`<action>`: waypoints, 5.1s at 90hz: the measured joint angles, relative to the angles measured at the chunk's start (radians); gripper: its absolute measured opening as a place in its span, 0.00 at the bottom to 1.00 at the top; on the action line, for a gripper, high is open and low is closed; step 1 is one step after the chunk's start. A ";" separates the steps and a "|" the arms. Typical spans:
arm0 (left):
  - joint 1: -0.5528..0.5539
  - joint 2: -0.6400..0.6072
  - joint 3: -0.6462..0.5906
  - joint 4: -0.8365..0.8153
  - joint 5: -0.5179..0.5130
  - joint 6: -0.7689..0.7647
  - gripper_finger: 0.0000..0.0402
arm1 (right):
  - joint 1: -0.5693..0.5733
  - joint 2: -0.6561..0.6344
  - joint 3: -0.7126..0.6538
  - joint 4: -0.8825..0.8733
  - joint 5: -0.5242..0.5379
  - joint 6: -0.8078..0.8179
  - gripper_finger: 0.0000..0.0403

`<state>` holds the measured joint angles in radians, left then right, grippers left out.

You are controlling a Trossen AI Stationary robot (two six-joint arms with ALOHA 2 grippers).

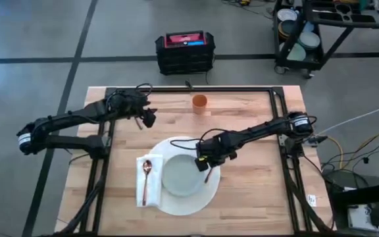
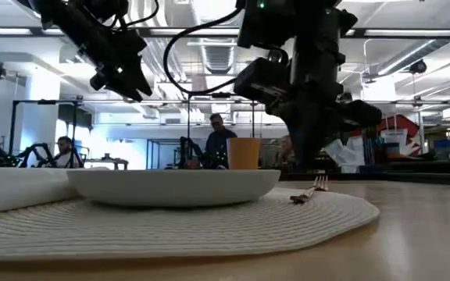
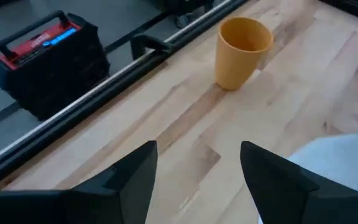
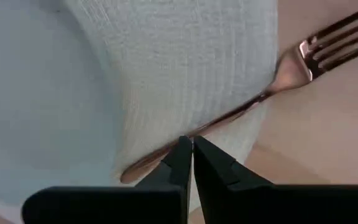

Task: Set table place
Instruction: Adjust the white mat on the table

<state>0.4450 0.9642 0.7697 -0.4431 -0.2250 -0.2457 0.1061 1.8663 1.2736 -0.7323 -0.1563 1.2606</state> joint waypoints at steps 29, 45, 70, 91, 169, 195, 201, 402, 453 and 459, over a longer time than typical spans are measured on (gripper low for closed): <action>0.000 0.005 0.000 0.003 -0.023 -0.022 0.54 | -0.009 0.000 -0.003 0.076 -0.001 -0.018 0.00; 0.000 0.020 0.000 0.005 -0.028 -0.029 0.54 | -0.011 0.001 -0.012 0.086 -0.001 -0.022 0.00; 0.000 0.059 0.000 0.006 -0.028 -0.049 0.54 | -0.015 0.001 -0.048 0.108 0.000 0.000 0.00; 0.000 0.076 0.000 0.007 -0.028 -0.063 0.54 | -0.018 0.002 -0.066 0.131 0.019 0.018 0.00; 0.000 0.077 0.000 0.004 -0.027 -0.068 0.54 | 0.036 0.034 -0.087 0.141 -0.078 0.067 0.00; 0.000 0.077 0.000 0.002 -0.027 -0.048 0.54 | 0.049 0.002 -0.062 0.032 -0.085 0.030 0.00; 0.000 0.077 0.000 0.003 -0.027 -0.047 0.54 | 0.049 -0.004 -0.055 0.002 -0.084 0.013 0.00; 0.000 0.076 0.000 -0.003 -0.027 -0.021 0.54 | 0.221 0.101 -0.032 0.202 -0.172 0.231 0.00; 0.000 0.076 0.000 -0.009 -0.027 -0.021 0.54 | 0.122 0.117 -0.031 0.202 -0.020 0.368 0.00; 0.000 0.076 0.000 -0.009 -0.027 -0.021 0.54 | 0.108 0.118 -0.031 0.198 0.005 0.375 0.00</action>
<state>0.4450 1.0401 0.7700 -0.4519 -0.2523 -0.2668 0.2141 1.9842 1.2423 -0.5342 -0.1517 1.6354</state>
